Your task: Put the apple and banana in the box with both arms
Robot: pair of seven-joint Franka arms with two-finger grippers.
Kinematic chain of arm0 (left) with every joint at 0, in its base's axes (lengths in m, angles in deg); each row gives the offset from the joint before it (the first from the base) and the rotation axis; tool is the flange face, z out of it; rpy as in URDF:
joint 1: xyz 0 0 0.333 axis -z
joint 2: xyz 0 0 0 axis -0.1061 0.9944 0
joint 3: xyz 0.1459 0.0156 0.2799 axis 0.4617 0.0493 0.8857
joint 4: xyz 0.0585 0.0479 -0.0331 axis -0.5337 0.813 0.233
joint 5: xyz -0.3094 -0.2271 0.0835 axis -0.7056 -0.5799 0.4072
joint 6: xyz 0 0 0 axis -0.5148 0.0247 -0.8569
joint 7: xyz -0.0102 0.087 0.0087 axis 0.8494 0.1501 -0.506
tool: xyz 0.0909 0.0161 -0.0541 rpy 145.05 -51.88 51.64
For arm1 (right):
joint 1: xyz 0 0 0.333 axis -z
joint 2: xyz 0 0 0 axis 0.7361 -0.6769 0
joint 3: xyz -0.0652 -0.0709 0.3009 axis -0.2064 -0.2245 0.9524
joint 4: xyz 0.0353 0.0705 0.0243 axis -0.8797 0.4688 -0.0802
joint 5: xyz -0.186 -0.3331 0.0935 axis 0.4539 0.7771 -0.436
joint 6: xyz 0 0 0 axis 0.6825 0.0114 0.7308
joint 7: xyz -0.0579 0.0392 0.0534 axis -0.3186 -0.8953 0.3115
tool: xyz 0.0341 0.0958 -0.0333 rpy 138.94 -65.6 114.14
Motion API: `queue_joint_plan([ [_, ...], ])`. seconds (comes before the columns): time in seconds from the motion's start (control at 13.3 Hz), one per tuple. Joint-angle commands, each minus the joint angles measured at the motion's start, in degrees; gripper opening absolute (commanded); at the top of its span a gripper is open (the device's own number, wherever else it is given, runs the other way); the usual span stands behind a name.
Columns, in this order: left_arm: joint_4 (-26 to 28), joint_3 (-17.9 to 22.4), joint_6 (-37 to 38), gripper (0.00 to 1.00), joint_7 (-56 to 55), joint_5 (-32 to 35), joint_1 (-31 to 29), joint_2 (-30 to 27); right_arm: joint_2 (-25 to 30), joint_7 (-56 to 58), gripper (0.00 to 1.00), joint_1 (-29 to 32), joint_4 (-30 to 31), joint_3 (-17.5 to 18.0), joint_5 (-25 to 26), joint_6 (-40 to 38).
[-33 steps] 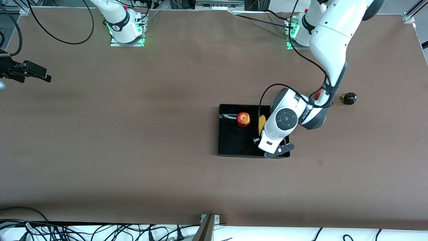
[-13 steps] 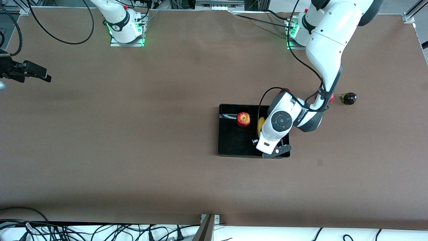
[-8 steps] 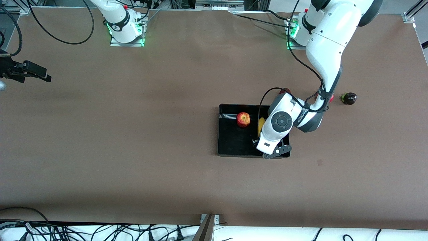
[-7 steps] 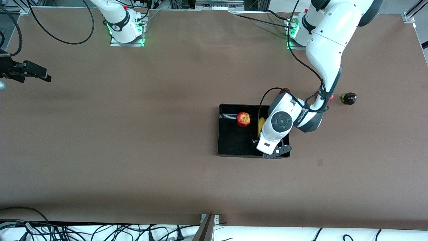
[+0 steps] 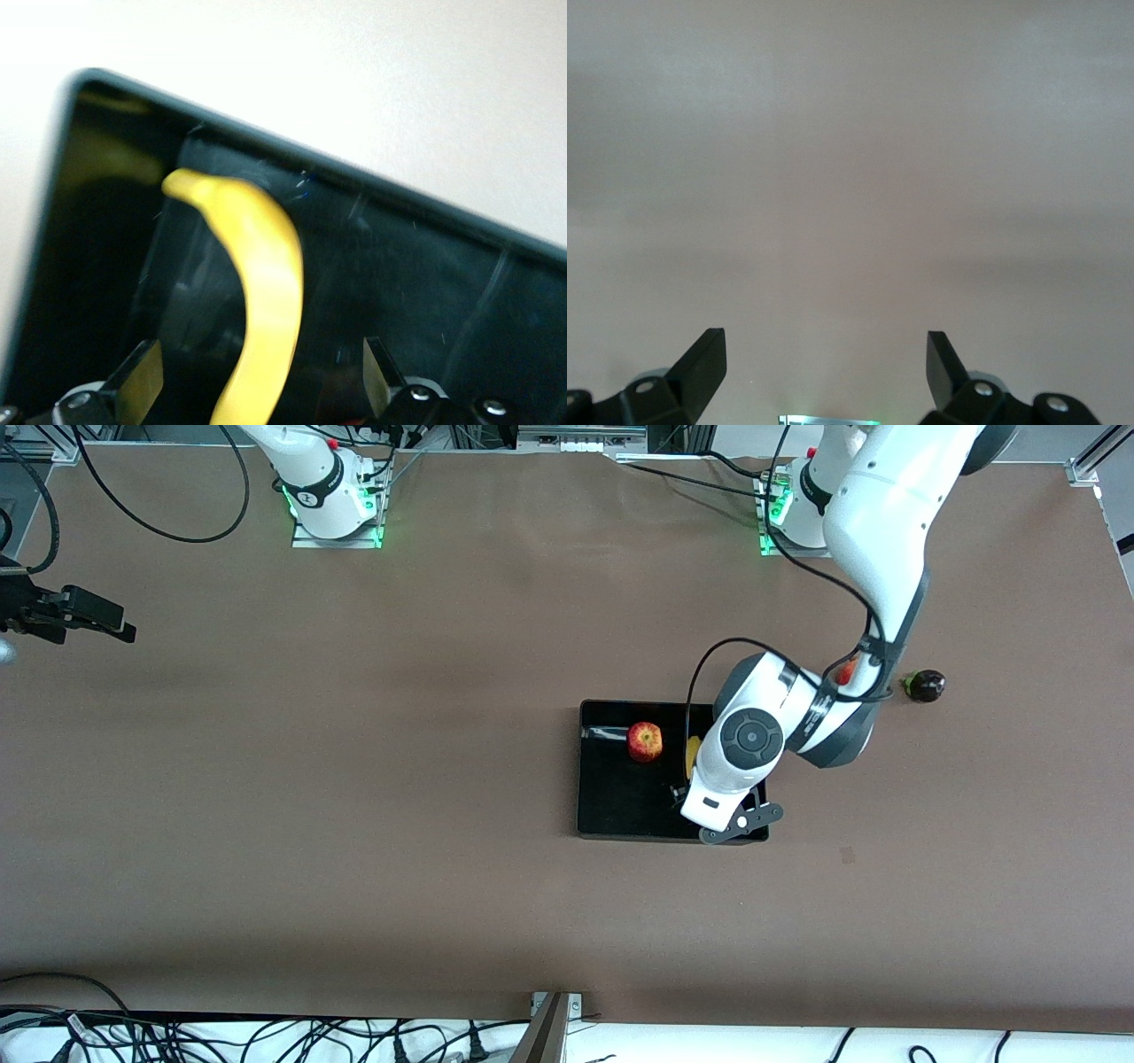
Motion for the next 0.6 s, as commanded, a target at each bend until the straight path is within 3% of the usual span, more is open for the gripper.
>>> queue_joint_plan([
  [0.0,0.1,0.4,7.7,1.0,0.7,-1.6,-0.3,-6.4,-0.2,0.0,1.0,-0.1,-0.8,-0.1,-0.5,-0.3],
  [0.53,-0.6,0.7,21.3,1.0,19.5,-8.1,-10.0,-21.6,-0.2,0.0,1.0,-0.1,-0.8,-0.1,-0.5,-0.3],
])
